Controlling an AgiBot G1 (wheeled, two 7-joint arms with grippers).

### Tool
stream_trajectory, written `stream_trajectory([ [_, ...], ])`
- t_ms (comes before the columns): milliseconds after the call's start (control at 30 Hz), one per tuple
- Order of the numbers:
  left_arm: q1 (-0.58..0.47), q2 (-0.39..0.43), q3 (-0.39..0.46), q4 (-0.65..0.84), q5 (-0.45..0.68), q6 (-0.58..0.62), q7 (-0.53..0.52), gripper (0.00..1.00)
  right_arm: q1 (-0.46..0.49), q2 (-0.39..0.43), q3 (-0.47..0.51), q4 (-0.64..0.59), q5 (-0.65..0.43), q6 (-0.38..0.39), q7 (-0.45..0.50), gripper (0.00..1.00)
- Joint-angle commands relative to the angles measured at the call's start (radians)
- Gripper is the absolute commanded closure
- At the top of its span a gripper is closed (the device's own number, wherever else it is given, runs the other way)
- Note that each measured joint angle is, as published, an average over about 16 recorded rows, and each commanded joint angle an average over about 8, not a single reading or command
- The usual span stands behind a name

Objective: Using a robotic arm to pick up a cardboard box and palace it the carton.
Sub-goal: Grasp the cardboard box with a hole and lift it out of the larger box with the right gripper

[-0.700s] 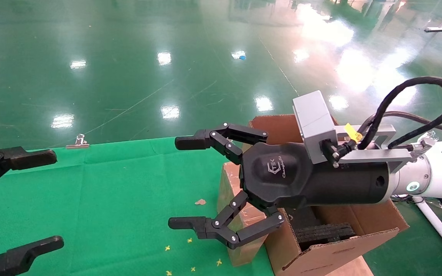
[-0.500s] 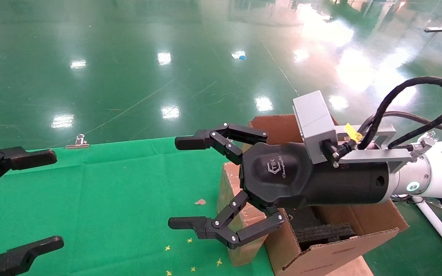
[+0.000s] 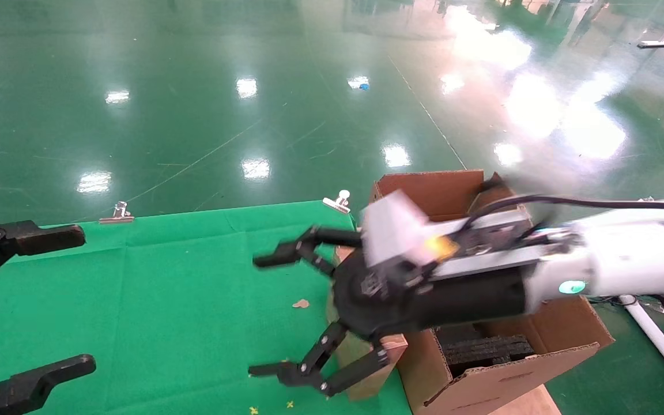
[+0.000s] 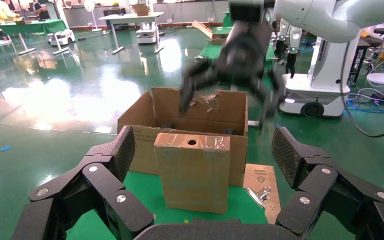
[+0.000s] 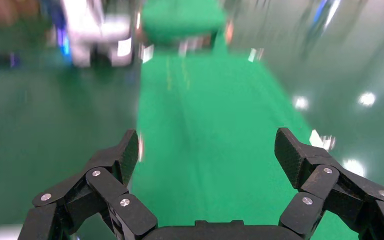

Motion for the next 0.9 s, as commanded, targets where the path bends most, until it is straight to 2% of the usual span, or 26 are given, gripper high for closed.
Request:
stream_trajectory([
  [33,0.000,0.000,0.000,0.000,0.000,0.000,0.000,0.00,0.039,-0.013,-0.038,0.016,-0.083,-0.002,0.020,0.00],
  [167,0.000,0.000,0.001,0.000,0.000,0.000,0.000,0.00,0.163,-0.080,-0.145,0.021,-0.281,-0.036,0.041,0.00],
  [300,0.000,0.000,0.001,0.000,0.000,0.000,0.000,0.00,0.275,-0.136,-0.245,0.020,-0.405,-0.062,0.069,0.00],
  [467,0.000,0.000,0.001,0.000,-0.001,0.000,0.001,0.00,0.420,-0.158,-0.366,0.017,-0.453,-0.082,0.114,0.00],
  [633,0.000,-0.001,0.002,0.000,-0.001,0.000,0.001,0.00,0.586,-0.137,-0.503,0.015,-0.475,-0.088,0.154,0.00],
  [900,-0.001,-0.001,0.002,0.000,-0.001,-0.001,0.001,0.00,0.790,-0.141,-0.780,0.015,-0.545,-0.089,0.244,0.00],
])
